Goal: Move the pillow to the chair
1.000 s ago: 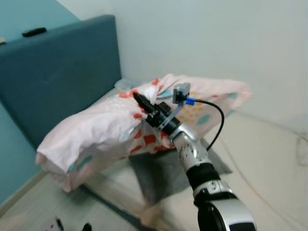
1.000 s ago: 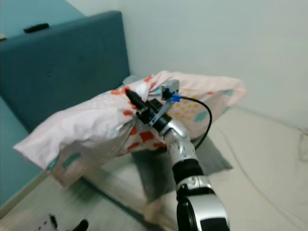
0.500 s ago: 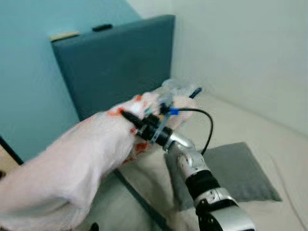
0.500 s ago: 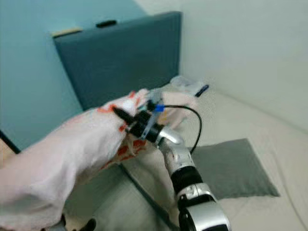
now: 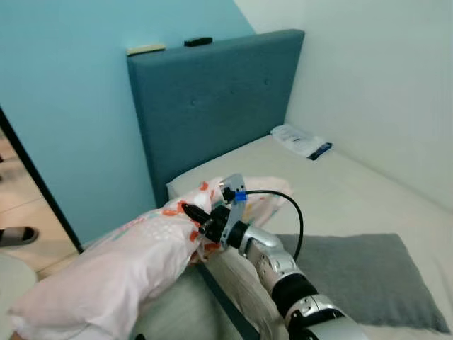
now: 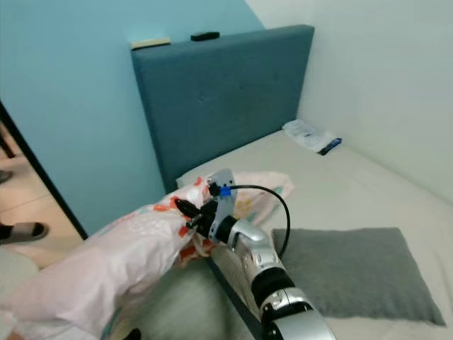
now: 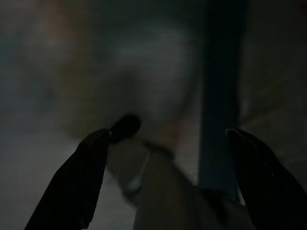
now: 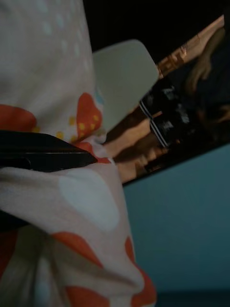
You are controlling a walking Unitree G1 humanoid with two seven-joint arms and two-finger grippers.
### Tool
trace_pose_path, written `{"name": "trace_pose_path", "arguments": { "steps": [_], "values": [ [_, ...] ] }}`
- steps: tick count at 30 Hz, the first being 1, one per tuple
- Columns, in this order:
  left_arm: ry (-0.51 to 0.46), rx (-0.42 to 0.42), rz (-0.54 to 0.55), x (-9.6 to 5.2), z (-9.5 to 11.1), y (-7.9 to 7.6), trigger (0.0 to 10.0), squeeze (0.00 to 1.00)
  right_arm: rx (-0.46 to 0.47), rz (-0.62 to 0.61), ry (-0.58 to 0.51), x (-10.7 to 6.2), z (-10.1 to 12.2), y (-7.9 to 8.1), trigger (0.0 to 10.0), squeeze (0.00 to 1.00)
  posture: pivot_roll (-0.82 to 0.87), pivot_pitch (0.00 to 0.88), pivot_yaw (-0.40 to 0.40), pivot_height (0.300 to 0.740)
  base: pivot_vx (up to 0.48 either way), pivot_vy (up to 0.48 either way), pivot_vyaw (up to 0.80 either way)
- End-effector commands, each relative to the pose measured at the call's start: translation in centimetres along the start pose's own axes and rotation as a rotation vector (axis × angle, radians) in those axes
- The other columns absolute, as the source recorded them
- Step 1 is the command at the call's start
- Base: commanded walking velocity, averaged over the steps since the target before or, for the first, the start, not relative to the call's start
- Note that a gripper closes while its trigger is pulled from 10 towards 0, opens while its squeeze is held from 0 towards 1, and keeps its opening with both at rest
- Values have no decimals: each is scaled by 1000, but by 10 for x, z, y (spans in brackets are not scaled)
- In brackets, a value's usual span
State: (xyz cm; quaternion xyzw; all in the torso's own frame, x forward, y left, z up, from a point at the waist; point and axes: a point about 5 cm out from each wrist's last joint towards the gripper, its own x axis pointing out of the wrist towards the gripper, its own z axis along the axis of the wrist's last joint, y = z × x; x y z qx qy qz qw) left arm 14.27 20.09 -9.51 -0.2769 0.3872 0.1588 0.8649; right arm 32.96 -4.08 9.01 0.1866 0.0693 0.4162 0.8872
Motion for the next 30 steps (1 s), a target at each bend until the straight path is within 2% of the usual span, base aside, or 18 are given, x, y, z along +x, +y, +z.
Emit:
{"name": "trace_pose_path", "arguments": {
  "steps": [1,7,11,15,17,20,21,28,30],
  "values": [
    [20,19,18,-1,-3,4,10000,0,65,-10,-87,11,7,7,10000,0,-41,26,-48,740,0,0,731],
    [25,26,33,-2,-3,7,10000,0,74,16,-53,12,0,11,10000,0,-40,21,-51,740,0,0,731],
    [25,27,40,-3,-3,8,10000,0,87,42,-2,12,-15,18,10000,0,-29,17,-55,740,0,0,731],
    [25,27,44,-3,-3,9,10000,0,99,24,24,11,-23,18,10000,0,-26,19,-55,740,0,0,731],
    [27,28,47,-4,-4,10,10000,0,74,-23,79,7,-31,14,10000,0,-26,24,-51,740,0,0,731],
    [28,28,48,-4,-5,11,10000,0,66,-44,101,5,-34,12,10000,0,-26,24,-51,740,0,0,731],
    [31,28,52,-4,-5,11,10000,0,57,-79,150,-1,-41,7,10000,0,-26,27,-49,740,0,0,731],
    [32,26,61,-5,-7,12,10000,0,21,-165,281,-21,-64,-4,10000,0,-25,28,-47,740,0,0,731],
    [29,25,65,-5,-7,12,10000,0,30,-251,366,-41,-82,-13,10000,0,-18,30,-48,740,0,0,731]
  ]
}}
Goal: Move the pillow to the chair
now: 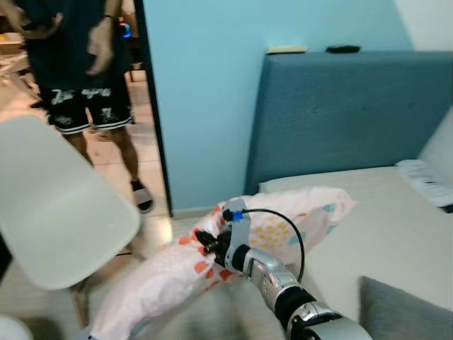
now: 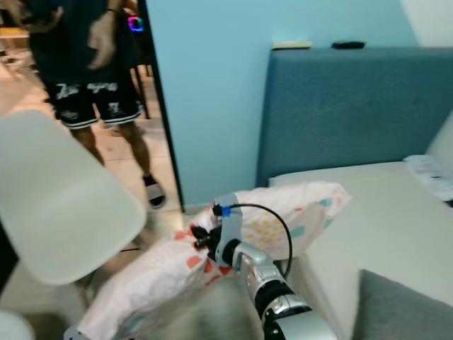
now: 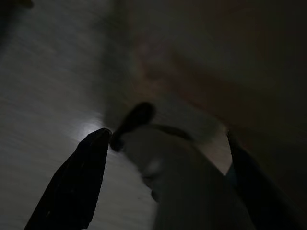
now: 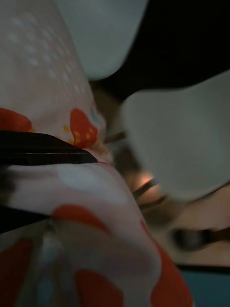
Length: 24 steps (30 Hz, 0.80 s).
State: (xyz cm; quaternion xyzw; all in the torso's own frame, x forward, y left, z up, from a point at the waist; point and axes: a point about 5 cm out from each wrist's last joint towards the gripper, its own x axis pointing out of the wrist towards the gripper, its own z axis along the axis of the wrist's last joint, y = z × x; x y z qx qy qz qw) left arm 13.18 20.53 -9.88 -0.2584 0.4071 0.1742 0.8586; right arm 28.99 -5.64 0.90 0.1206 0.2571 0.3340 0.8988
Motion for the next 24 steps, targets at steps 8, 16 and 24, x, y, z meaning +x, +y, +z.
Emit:
{"name": "trace_pose_path", "arguments": {
  "steps": [8,16,24],
  "values": [
    [5,3,16,-1,-2,4,10000,0,23,-127,69,-16,-24,-19,10000,0,-15,38,-45,740,0,0,731],
    [13,8,17,-2,-2,5,10000,0,37,-255,18,-21,-15,-33,10000,0,-17,44,-39,740,0,0,548],
    [16,-17,-2,-1,-2,3,10000,0,49,-317,47,-28,-21,-42,10000,0,-14,40,-44,740,0,-120,0]
  ]
}}
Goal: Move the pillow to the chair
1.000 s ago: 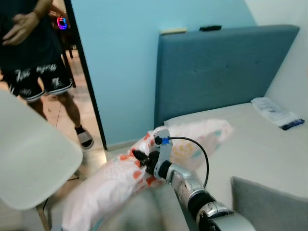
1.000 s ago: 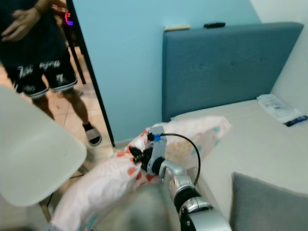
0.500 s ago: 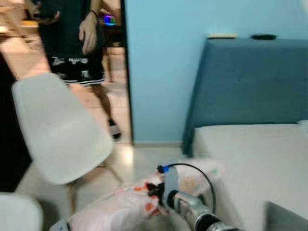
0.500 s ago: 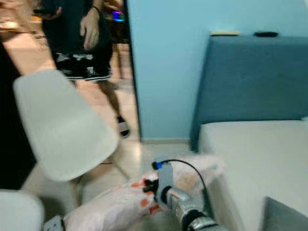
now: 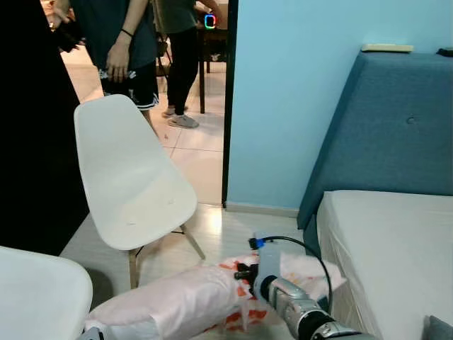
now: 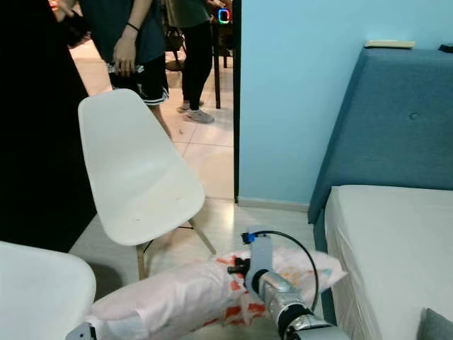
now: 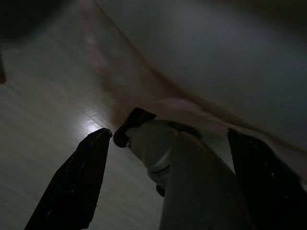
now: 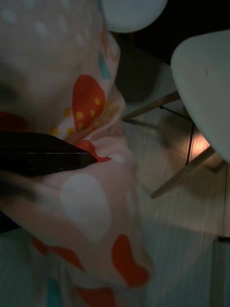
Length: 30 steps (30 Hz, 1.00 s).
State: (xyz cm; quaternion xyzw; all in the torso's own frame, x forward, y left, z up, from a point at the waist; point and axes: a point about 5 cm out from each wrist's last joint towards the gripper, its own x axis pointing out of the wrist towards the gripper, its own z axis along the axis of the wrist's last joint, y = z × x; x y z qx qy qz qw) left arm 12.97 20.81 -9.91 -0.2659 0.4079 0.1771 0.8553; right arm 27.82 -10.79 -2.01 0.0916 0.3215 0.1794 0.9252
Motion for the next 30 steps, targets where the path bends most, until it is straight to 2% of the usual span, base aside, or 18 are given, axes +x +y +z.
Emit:
{"name": "trace_pose_path", "arguments": {
  "steps": [1,3,15,19,27,30],
  "values": [
    [12,-2,-4,0,-2,-1,10000,0,-7,14,-36,1,5,3,10000,0,-14,40,-44,740,0,-390,0],
    [13,-6,-6,0,-3,-1,10000,0,-39,28,-24,0,3,3,10000,0,-18,43,-45,740,0,-401,400],
    [18,-8,-17,1,-4,-5,10000,0,-44,56,-57,2,9,7,10000,0,-23,35,-52,740,0,-398,776],
    [12,7,-1,1,-1,-4,10000,0,-15,85,-91,4,18,11,10000,0,-24,29,-54,740,0,-150,0],
    [12,-8,19,2,0,-4,10000,0,-26,120,-107,6,24,16,10000,0,-28,24,-55,740,0,0,0],
    [2,7,24,2,1,-4,10000,0,-44,177,-123,7,28,22,10000,0,-29,25,-56,740,0,0,0]
  ]
}}
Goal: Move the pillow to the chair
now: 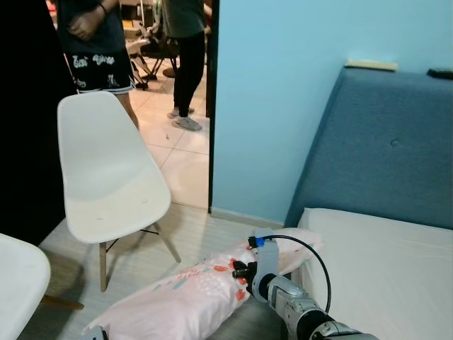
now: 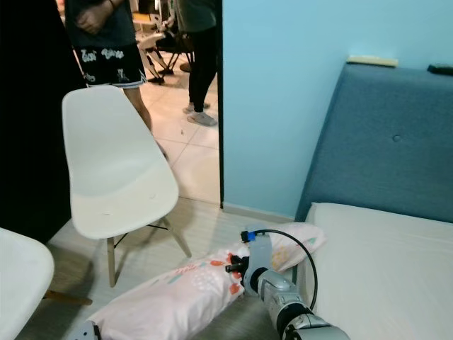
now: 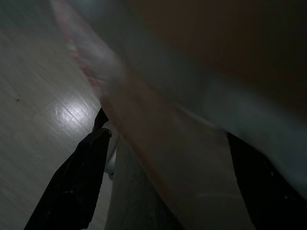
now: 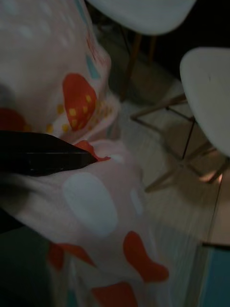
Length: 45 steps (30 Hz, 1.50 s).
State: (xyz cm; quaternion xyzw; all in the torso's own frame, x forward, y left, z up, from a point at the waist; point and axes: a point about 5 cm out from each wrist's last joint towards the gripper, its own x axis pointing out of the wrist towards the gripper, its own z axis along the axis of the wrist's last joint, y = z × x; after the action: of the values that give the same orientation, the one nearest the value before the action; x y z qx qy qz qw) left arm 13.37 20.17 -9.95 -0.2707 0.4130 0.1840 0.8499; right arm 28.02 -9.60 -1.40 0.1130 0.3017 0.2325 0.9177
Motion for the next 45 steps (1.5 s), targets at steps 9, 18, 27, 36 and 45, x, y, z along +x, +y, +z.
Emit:
{"name": "trace_pose_path", "arguments": {
  "steps": [9,18,27,36,45],
  "values": [
    [-18,7,9,0,4,2,10000,0,-62,94,-116,8,31,14,10000,0,-29,34,-55,740,0,0,689],
    [-10,-4,26,-1,2,4,10000,0,-65,87,-114,8,31,14,10000,0,-29,39,-55,740,0,0,772],
    [-2,0,32,0,1,3,10000,0,-59,79,-124,8,32,12,10000,0,-34,40,-55,740,0,0,708],
    [-24,-3,-15,2,5,-6,10000,0,13,83,-238,11,60,15,10000,0,-36,37,-56,740,233,0,0],
    [-20,4,-29,2,4,-8,10000,0,28,193,-379,14,101,32,10000,0,-40,35,-59,740,469,0,0]
  ]
}}
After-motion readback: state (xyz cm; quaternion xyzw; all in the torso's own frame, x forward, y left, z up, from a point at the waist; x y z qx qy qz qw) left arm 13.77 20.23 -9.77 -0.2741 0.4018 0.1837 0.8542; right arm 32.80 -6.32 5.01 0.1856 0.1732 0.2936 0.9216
